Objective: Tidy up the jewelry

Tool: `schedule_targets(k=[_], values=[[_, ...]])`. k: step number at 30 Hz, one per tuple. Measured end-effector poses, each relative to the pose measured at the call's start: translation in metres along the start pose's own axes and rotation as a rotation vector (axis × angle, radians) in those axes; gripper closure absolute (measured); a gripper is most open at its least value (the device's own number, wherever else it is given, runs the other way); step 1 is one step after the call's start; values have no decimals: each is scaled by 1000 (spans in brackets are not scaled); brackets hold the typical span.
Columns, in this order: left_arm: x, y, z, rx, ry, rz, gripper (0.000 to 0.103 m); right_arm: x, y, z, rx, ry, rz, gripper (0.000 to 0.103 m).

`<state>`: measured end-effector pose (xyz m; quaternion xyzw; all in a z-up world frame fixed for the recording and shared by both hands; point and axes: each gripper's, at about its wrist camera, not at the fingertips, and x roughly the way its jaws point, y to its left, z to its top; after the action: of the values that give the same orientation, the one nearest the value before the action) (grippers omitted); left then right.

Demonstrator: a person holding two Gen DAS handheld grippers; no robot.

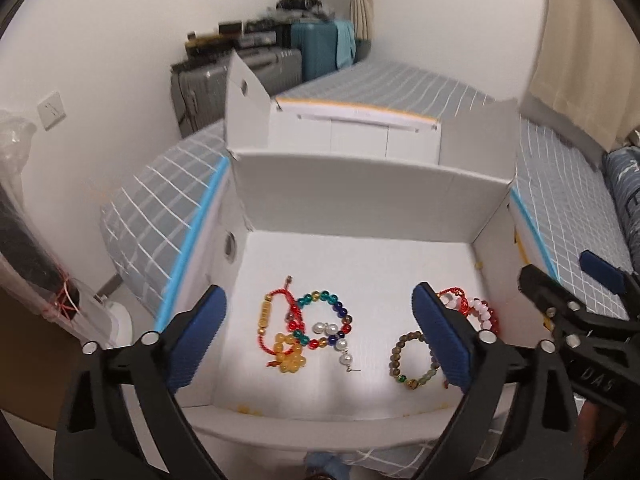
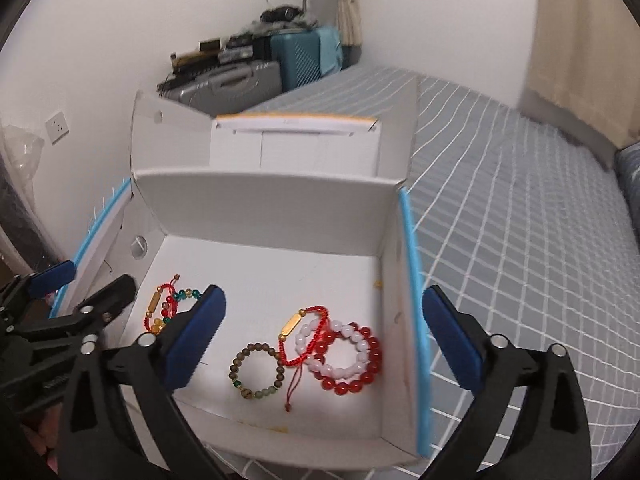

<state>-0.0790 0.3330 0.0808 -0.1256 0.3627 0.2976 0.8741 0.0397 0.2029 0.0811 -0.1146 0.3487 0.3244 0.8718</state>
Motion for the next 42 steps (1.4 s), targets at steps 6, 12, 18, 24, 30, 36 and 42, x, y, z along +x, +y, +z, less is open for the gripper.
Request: schedule_targets(k=[6, 12, 18, 24, 30, 36, 42], values=[[-39, 8, -16, 12, -85, 8, 6, -41, -1, -17, 32, -69, -30, 8], [-62, 13, -42, 24, -97, -16, 6, -73, 11, -47, 19, -115, -52, 8], [-78, 21, -68, 20, -101, -32, 6, -96, 18, -76, 29, -152, -83, 8], [-84, 23, -86, 32, -96, -29, 6, -91, 21, -101, 46, -123, -79, 8], [-84, 22, -97, 47, -91, -26, 6, -87, 26, -115, 42, -96, -70, 8], [-81, 21, -99, 57, -95, -11, 6, -84, 25, -117, 48, -89, -67, 8], [-79, 18, -99, 50, -83, -29, 6, -83, 24, -116, 54, -83, -64, 8]])
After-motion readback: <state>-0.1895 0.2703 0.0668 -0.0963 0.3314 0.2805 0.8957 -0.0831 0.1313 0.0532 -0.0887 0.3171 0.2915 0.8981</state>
